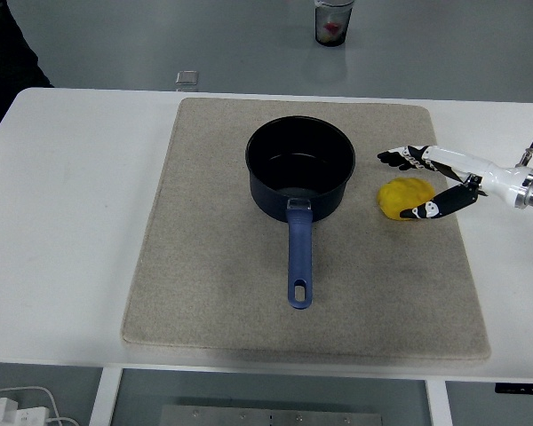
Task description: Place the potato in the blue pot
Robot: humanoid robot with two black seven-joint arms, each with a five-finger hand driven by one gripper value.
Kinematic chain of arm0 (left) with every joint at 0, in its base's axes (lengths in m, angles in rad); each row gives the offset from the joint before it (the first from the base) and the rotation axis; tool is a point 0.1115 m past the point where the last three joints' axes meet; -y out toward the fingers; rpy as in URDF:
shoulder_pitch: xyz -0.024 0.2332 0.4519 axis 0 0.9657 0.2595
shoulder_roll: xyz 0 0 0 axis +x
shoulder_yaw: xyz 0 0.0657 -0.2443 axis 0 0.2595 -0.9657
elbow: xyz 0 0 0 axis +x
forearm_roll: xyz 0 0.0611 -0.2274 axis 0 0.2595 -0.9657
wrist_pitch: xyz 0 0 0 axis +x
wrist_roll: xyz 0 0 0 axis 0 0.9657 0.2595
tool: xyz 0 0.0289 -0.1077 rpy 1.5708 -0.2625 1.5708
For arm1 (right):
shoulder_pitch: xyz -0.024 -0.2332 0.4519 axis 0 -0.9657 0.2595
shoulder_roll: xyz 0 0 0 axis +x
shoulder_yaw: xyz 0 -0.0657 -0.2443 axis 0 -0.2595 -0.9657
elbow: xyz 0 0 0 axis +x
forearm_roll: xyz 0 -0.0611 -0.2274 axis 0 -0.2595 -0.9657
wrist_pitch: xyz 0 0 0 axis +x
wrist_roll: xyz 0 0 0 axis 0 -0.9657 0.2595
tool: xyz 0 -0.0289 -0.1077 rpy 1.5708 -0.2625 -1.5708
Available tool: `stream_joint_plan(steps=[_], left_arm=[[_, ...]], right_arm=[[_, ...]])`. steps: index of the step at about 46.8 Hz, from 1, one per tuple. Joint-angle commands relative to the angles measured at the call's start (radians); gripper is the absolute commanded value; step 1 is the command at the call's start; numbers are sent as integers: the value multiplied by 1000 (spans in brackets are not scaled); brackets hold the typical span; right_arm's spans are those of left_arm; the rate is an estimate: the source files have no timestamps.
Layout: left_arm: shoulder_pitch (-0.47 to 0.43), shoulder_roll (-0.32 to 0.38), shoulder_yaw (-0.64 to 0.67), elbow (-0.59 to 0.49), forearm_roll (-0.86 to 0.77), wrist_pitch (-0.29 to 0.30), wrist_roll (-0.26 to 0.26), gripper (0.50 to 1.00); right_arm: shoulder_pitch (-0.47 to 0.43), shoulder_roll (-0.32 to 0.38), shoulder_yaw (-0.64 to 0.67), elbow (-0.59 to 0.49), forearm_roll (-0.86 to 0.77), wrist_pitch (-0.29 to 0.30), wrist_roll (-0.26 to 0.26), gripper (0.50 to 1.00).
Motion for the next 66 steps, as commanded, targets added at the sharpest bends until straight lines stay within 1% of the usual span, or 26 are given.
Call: stream_joint_plan(steps=[1,11,15,16,18,20,23,28,30,32,34,35,36,56,66], left_arm=[[0,0,0,-2,0,0,0,996],[0,0,0,0,0,0,0,996],[0,0,0,0,0,0,0,996],[0,0,0,0,0,0,0,996],[0,0,0,-2,0,0,0,996],[0,0,0,-2,0,0,0,996],[0,0,0,0,0,0,0,996],[0,0,0,-2,0,0,0,996],[0,0,0,-2,0,0,0,996],[0,0,0,-2,0,0,0,996],[0,0,0,-2,0,0,0,996],[0,0,0,-2,0,0,0,996],[0,0,0,-2,0,0,0,996],[0,0,0,-2,0,0,0,996],[0,0,0,-2,0,0,0,996]], right_arm=[[2,-1,-20,-4,-10,-14,0,928],[0,-1,-31,-6,-13,-27,0,924],[0,-1,-31,-6,-13,-40,0,911],[0,-1,-32,-6,-13,-46,0,901],[-1,-1,-32,-6,-13,-54,0,856],[-4,-1,-34,-6,-13,-60,0,795],[-9,-1,-46,-6,-14,-63,0,760],[-11,-1,-67,-7,-14,-77,0,717],[-11,-1,-78,-7,-14,-87,0,668],[-9,1,-84,-10,-14,-100,0,631],[-8,-1,-86,-13,-14,-106,0,544],[-8,-1,-87,-13,-14,-109,0,515],[-8,-1,-87,-15,-14,-112,0,500],[5,-2,-64,-27,-2,-120,0,500],[63,-2,-63,-26,52,-120,0,500]])
